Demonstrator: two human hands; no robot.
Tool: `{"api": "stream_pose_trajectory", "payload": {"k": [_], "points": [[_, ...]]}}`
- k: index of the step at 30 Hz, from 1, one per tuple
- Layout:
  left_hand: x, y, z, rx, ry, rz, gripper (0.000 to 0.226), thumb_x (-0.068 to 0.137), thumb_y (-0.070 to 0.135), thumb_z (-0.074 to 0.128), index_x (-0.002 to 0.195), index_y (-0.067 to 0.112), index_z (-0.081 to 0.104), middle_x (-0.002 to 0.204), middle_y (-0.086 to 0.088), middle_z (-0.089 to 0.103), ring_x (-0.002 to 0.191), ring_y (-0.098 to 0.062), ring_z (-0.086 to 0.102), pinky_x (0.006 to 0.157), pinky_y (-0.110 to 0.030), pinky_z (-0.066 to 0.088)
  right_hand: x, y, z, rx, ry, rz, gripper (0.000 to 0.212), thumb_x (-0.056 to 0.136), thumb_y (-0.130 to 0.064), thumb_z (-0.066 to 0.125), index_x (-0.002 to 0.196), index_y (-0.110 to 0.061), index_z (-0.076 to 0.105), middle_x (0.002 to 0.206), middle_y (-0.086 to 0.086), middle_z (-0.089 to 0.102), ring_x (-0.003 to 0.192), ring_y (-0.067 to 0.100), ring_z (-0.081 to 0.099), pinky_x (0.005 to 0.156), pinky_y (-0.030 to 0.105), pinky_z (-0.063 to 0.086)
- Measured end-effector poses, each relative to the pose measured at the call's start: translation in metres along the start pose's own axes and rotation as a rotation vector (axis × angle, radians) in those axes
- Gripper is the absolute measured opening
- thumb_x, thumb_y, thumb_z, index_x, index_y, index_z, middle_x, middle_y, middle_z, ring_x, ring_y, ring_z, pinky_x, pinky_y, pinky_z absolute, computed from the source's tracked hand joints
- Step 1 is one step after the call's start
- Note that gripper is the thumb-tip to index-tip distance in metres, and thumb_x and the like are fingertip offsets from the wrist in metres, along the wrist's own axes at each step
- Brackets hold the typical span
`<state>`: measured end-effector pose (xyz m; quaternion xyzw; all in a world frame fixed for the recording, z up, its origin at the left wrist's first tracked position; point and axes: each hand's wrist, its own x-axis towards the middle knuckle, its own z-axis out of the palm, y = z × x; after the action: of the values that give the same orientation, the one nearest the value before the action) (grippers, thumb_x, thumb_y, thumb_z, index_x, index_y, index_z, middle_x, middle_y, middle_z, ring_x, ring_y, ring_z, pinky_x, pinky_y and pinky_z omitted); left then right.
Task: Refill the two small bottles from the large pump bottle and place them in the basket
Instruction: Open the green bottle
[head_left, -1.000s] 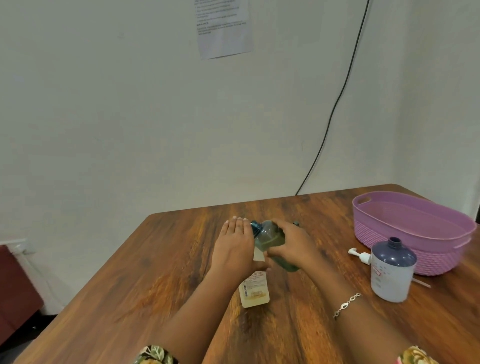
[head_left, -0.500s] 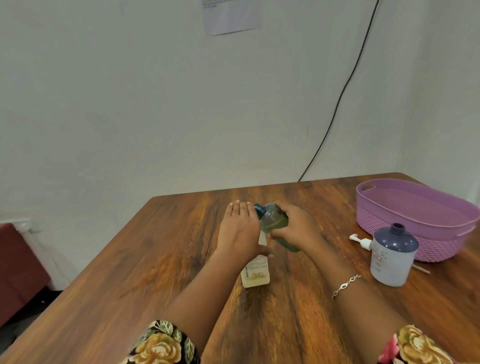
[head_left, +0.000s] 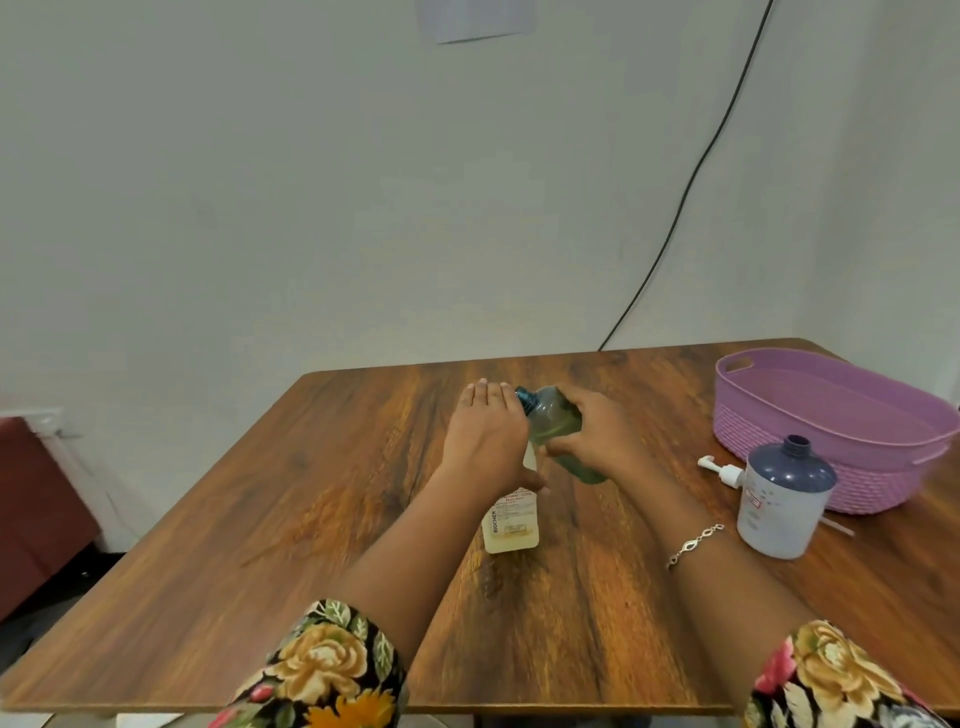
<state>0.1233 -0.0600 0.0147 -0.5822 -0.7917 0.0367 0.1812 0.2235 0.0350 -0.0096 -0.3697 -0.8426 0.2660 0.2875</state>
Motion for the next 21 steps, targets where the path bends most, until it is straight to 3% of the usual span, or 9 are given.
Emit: {"api": "stream_pose_trajectory", "payload": {"k": [4,8,16,21], "points": [[0.003,0.001,0.0,-0.037,0.033,-0.026,0.101,0.079,0.054,0.063,0.145,-0.004,0.012,0.151,-0.022,0.022,0.142,-0.033,0.019,0.116,-0.04,0.011,0.003,-0.001,-0.004,-0.021,0.008,-0.009,0.081,0.065,-0.022,0.079,0.136,-0.02,0.039,0.132,0.002,0.05,0.114,0.02,0.05,0.084,0.026,0.039],[-0.007,0.004,0.014,-0.029,0.038,-0.03,0.101,0.08,0.037,0.07,0.145,-0.006,0.006,0.151,-0.024,0.018,0.141,-0.035,0.017,0.116,-0.041,0.013,0.001,0.002,0.002,-0.02,-0.009,0.008,0.083,0.065,-0.02,0.079,0.137,-0.019,0.038,0.133,0.003,0.049,0.115,0.02,0.049,0.081,0.023,0.035],[0.002,-0.003,0.001,-0.039,0.024,-0.008,0.108,0.076,0.062,0.06,0.145,-0.004,0.009,0.152,-0.022,0.019,0.143,-0.032,0.014,0.116,-0.04,0.0,0.002,-0.004,-0.004,-0.024,-0.004,-0.021,0.081,0.064,-0.021,0.08,0.135,-0.017,0.042,0.13,0.003,0.052,0.112,0.02,0.05,0.084,0.026,0.037],[0.0,0.002,0.005,-0.033,0.015,-0.036,0.106,0.078,0.055,0.063,0.145,-0.006,0.007,0.153,-0.024,0.016,0.143,-0.034,0.009,0.115,-0.041,-0.003,0.001,-0.002,-0.001,-0.029,-0.008,-0.008,0.082,0.066,-0.02,0.079,0.137,-0.017,0.039,0.132,0.003,0.05,0.115,0.02,0.049,0.084,0.024,0.035]]}}
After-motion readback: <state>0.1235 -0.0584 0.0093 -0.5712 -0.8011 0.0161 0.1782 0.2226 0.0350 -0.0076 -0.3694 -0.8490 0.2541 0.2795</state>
